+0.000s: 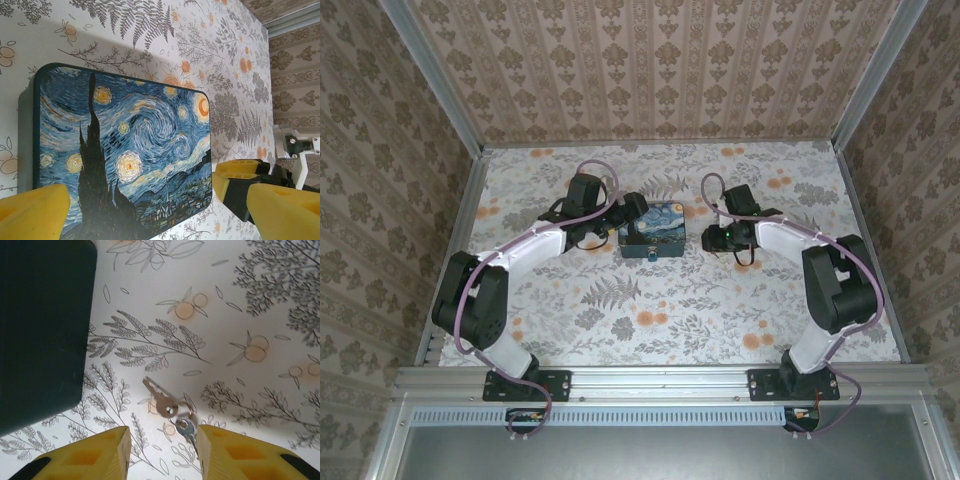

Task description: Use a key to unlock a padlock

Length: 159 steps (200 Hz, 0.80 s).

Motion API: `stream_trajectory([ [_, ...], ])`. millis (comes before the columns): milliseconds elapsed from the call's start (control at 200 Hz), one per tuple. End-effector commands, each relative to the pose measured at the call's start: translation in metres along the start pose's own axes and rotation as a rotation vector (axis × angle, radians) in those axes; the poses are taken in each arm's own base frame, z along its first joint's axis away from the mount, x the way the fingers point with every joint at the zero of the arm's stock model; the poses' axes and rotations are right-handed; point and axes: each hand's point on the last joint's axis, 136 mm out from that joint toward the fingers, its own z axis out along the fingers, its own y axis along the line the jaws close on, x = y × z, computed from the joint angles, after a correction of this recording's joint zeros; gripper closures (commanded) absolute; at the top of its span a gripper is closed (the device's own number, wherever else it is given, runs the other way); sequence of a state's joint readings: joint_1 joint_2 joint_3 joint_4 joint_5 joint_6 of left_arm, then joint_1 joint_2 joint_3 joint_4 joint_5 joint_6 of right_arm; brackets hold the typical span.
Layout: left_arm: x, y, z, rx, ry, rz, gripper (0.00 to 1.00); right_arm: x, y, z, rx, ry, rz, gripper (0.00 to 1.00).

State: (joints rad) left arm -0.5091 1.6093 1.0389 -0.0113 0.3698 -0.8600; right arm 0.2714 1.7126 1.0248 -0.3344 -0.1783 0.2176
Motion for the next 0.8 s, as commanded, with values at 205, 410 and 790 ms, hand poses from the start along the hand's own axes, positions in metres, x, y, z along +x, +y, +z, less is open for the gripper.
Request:
stream_trajectory([
  [205, -0.004, -0.008, -0.008, 0.050, -0.006, -0.008, 0.00, 0.002, -0.004, 0.013, 0.097, 0.083, -0.057, 0.60],
  [410, -0.007, -0.007, -0.008, 0.068, -0.007, -0.018, 0.00, 0.011, -0.006, 0.013, 0.107, 0.116, -0.062, 0.59],
  [790, -0.012, -0.007, -0.001, 0.112, -0.001, -0.046, 0.00, 0.012, -0.005, 0.026, 0.140, 0.174, -0.078, 0.59],
])
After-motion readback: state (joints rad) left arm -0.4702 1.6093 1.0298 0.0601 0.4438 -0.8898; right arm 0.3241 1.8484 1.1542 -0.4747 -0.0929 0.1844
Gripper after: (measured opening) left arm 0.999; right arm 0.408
